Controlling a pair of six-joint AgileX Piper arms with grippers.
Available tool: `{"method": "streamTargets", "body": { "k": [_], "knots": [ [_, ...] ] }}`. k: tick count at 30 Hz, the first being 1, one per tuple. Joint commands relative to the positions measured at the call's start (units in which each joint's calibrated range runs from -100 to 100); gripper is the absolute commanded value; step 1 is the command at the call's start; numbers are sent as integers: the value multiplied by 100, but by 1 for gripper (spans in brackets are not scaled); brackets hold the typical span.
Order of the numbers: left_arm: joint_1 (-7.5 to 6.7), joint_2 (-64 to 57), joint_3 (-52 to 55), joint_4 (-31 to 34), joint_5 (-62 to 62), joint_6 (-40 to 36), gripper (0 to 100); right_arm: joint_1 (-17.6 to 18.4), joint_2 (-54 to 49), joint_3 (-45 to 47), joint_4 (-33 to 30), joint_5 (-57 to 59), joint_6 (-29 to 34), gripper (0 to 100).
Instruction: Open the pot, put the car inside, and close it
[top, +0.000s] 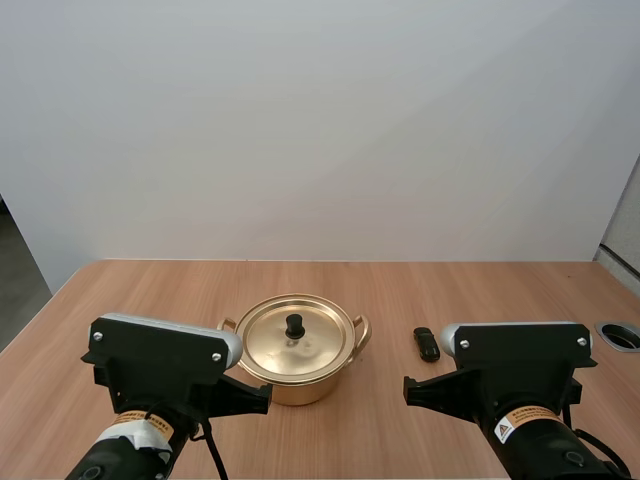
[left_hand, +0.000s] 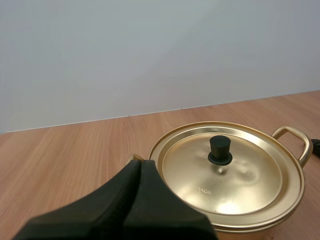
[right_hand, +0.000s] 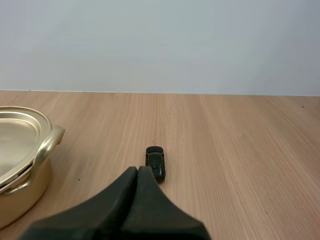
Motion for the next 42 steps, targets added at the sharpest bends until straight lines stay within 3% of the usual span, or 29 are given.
{"method": "streamTargets", "body": {
  "k": [1, 8, 13, 19, 22, 25, 28, 30, 32, 34, 38, 40, 42],
  "knots": [
    [2, 0, 0, 5, 5, 4, 0, 5, 0, 0, 2, -4, -1, 0],
    [2, 0, 0, 5, 27, 4, 0, 5, 0, 0, 13, -92, -1, 0],
    [2, 0, -123, 262, 212, 434, 0, 5, 63, 0, -766, -685, -175, 0],
    [2, 962, -927, 373, 354, 505, 0, 5, 1203, -552, -1138, -616, -175, 0],
    [78, 1628, -1341, 520, 372, 517, 0, 5, 1956, -1025, -1416, -633, -187, 0],
    [146, 2392, -1771, 322, 415, 132, 0, 5, 2720, -1499, -1904, -440, -187, 0],
    [148, 3002, -2079, 103, 991, -161, 0, 5, 3205, -1788, -1890, -131, -187, 0],
    [146, 3334, -2177, -86, 395, -18, 0, 5, 3361, -1884, -1878, -131, -187, 0],
    [139, 3551, -2388, -23, 514, 376, 0, 5, 3479, -2034, -1878, -219, -187, 0],
    [102, 3811, -2760, -229, 1322, 1511, 0, 5, 3597, -2216, -1747, -199, -187, 0],
    [-3, 4563, -3212, -1630, 1963, 2936, 0, 5, 4005, -2518, -1505, -186, -187, 0],
    [-51, 4990, -3372, -2360, 2115, 3357, 0, 5, 4202, -2608, -1505, -147, -187, 10],
    [-127, 5552, -3519, -2569, 2582, 3646, 0, 5, 4407, -2661, -1505, -169, -187, 30]
  ]
}}
